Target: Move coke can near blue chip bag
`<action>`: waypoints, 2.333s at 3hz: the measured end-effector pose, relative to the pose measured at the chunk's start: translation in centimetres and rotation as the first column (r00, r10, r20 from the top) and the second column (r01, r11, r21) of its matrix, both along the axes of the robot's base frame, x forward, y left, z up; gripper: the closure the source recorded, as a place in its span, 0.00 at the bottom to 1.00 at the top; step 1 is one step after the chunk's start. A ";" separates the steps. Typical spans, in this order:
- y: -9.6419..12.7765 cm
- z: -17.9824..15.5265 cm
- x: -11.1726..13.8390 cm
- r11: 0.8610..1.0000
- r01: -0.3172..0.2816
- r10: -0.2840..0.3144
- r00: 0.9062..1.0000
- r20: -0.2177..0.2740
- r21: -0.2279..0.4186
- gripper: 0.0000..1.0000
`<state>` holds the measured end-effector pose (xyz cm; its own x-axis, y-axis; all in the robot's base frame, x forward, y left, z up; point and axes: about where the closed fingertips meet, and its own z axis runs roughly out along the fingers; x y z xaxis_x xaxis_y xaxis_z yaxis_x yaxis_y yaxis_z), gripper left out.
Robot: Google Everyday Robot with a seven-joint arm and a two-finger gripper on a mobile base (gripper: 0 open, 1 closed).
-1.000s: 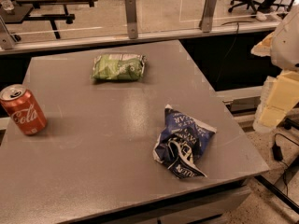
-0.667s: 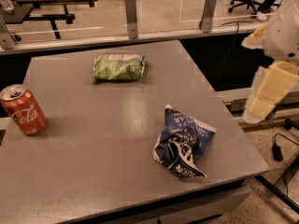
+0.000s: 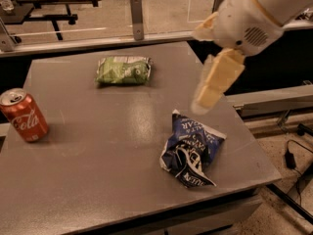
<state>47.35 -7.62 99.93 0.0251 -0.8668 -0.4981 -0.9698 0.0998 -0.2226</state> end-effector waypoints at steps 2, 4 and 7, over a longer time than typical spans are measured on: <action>14.4 -0.6 -0.3 0.979 -0.165 0.162 0.986 0.032 0.122 0.00; 25.5 -2.8 0.0 0.964 -0.193 0.192 0.981 0.023 0.184 0.00; 35.2 -6.8 0.5 0.967 -0.206 0.209 0.978 -0.004 0.150 0.00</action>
Offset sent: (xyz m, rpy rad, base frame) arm -0.0029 0.1796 -0.0091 0.1590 -0.0287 0.2054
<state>47.85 27.63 93.12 0.1852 -0.7601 -0.6228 -0.9769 -0.0735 -0.2007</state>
